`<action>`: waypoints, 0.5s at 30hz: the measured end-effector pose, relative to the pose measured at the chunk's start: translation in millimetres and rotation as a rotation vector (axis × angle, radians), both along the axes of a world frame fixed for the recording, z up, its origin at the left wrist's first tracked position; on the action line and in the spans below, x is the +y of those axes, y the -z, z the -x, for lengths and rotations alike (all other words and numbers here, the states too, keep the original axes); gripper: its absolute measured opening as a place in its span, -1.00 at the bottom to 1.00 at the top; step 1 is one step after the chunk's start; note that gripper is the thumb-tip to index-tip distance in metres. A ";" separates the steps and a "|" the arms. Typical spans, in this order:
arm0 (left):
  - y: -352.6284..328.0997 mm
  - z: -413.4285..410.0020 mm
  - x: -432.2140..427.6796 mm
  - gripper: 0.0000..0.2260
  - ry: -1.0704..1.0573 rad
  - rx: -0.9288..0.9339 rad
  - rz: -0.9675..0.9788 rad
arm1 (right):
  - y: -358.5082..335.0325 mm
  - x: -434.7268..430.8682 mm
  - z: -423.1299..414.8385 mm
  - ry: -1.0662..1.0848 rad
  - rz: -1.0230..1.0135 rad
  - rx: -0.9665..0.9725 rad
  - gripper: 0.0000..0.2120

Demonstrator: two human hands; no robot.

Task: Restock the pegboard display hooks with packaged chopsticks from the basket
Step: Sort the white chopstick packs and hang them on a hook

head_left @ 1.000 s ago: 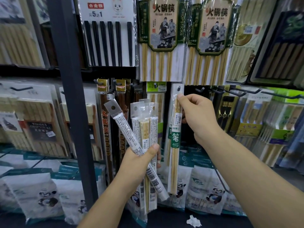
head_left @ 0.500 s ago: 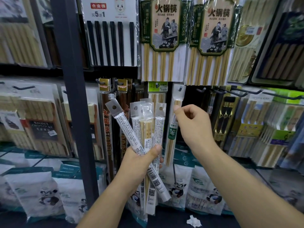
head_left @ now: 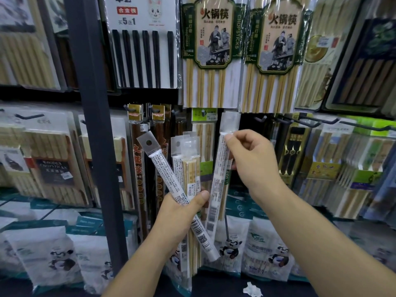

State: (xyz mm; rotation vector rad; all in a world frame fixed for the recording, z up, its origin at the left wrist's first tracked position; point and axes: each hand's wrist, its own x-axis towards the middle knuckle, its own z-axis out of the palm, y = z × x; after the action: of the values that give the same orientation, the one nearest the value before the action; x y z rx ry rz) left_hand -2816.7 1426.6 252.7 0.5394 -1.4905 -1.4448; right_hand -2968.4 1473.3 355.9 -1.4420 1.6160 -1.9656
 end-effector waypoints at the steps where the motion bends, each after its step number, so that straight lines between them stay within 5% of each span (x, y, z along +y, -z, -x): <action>1: 1.6 0.0 -0.1 -0.90 0.003 -0.001 -0.034 | -4.0 -0.7 2.6 0.016 0.017 -0.014 -0.85; 15: -0.4 1.3 4.9 -0.92 -0.011 0.004 -0.095 | -8.1 -9.5 14.9 0.079 -0.033 -0.076 -0.81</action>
State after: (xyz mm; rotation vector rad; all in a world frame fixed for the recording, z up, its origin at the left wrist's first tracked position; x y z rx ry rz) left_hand -2818.0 1431.5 253.1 0.6013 -1.4187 -1.5124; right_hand -2983.3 1463.8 363.9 -1.2938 1.6885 -2.0004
